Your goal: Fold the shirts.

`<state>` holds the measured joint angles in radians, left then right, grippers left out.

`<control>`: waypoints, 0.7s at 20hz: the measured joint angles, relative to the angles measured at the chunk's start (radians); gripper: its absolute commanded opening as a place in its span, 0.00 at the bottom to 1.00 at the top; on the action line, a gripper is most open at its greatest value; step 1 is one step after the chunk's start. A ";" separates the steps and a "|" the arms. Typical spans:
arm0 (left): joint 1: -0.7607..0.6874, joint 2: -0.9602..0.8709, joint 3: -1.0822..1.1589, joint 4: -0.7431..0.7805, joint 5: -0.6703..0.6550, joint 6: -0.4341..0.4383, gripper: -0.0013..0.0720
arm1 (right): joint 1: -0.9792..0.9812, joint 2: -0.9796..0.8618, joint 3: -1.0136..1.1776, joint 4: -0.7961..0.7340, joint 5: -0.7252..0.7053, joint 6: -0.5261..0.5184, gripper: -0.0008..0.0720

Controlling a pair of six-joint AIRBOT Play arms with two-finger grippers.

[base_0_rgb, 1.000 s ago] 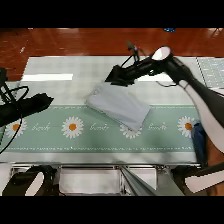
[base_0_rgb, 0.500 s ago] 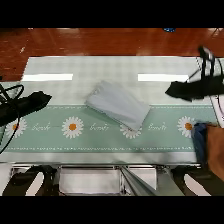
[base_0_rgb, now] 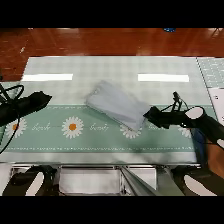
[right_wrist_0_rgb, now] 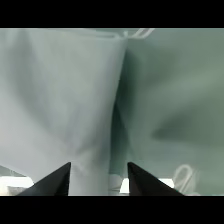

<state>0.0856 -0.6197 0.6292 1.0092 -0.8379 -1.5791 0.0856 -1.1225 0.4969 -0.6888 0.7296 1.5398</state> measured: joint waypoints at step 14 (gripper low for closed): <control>0.000 -0.032 0.000 0.000 -0.003 -0.002 0.06 | 0.106 -0.315 0.722 0.181 0.203 -0.243 0.04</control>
<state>0.0856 -0.6521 0.6292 1.0088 -0.8413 -1.5810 0.1917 -1.4372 1.2186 -0.5079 0.9325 1.2964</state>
